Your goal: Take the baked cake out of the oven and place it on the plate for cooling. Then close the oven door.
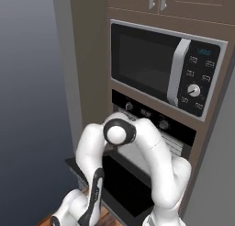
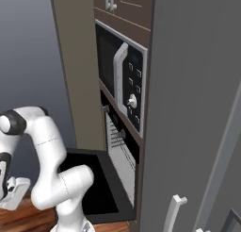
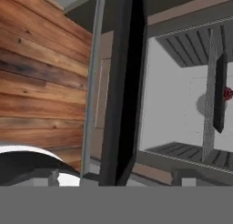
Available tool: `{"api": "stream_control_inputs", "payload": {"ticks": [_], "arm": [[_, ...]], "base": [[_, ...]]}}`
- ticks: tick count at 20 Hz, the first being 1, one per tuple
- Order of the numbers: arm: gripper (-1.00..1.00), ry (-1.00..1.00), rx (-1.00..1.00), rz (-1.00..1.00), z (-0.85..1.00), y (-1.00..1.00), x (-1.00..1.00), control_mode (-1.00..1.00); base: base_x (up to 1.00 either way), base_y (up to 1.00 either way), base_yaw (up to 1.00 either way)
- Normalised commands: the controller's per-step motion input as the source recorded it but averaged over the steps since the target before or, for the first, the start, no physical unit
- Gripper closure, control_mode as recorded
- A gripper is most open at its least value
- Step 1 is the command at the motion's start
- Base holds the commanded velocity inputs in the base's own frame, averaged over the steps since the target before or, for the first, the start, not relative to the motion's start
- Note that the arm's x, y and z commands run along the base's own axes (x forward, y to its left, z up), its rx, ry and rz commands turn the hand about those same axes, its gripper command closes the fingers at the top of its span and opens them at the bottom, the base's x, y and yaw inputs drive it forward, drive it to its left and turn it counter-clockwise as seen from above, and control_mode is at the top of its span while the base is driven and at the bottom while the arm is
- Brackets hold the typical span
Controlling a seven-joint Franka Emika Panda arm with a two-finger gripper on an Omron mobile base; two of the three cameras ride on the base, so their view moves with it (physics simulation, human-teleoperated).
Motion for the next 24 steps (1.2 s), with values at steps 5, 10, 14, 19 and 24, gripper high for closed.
{"api": "stream_control_inputs", "payload": {"ticks": [5, 10, 14, 19, 24], "arm": [[-1.0, -0.29, 0.16, -0.09, 1.0, 0.0, 0.29, -1.0], [-1.0, -0.18, 0.06, -0.2, 0.83, 0.0, 0.69, -1.0], [-1.0, -0.06, 0.0, -0.24, 0.21, -0.09, 0.87, -1.0], [-1.0, -0.01, 0.0, -0.22, 0.0, -0.42, 0.87, -1.0], [-1.0, -0.03, -0.04, -0.11, 0.0, -0.55, 0.44, -1.0]], "base": [[0.0, 0.0, 0.0], [0.0, 0.0, 0.0], [0.0, 0.0, 0.0], [0.0, 0.0, 0.0], [0.0, 0.0, 0.0]]}}
